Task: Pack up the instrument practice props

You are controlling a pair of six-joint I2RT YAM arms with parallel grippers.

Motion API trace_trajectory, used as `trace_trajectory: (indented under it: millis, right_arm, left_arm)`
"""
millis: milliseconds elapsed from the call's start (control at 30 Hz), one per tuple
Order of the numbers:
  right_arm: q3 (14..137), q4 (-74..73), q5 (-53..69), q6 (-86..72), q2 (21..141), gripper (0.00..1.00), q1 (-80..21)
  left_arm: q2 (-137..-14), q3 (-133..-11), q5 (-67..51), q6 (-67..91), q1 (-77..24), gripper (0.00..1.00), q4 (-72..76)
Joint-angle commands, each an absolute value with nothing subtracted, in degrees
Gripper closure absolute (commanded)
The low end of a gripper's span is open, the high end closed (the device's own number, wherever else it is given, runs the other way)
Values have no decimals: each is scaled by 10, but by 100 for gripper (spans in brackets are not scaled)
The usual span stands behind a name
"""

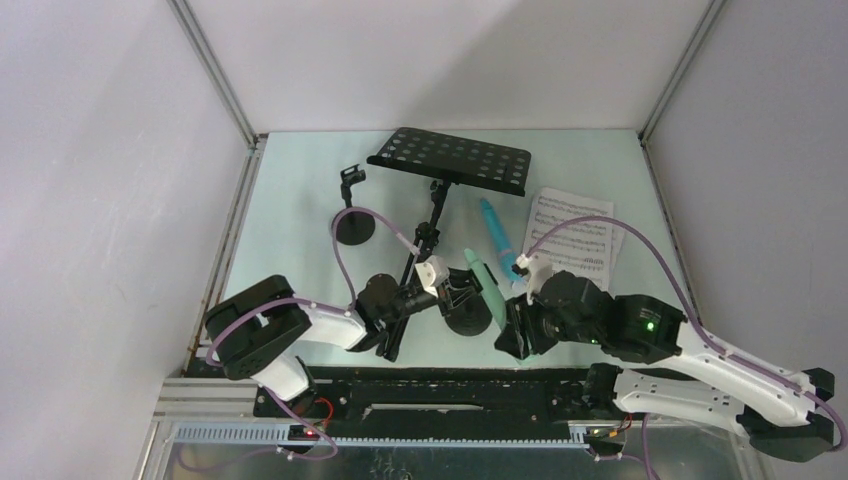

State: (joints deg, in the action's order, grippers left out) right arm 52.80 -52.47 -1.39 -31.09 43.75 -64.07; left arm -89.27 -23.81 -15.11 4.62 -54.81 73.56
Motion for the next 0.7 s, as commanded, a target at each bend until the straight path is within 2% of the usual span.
trace_trajectory:
  millis: [0, 400, 667]
  right_arm:
    - [521, -604, 90, -338, 399, 100, -678]
    - [518, -623, 76, -356, 368, 100, -700]
    - [511, -611, -19, -375, 376, 100, -698]
  left_arm:
    - [-903, -273, 14, 14, -492, 100, 714]
    - [-871, -311, -15, -15, -443, 100, 670]
    - [-753, -336, -85, -11, -454, 100, 578]
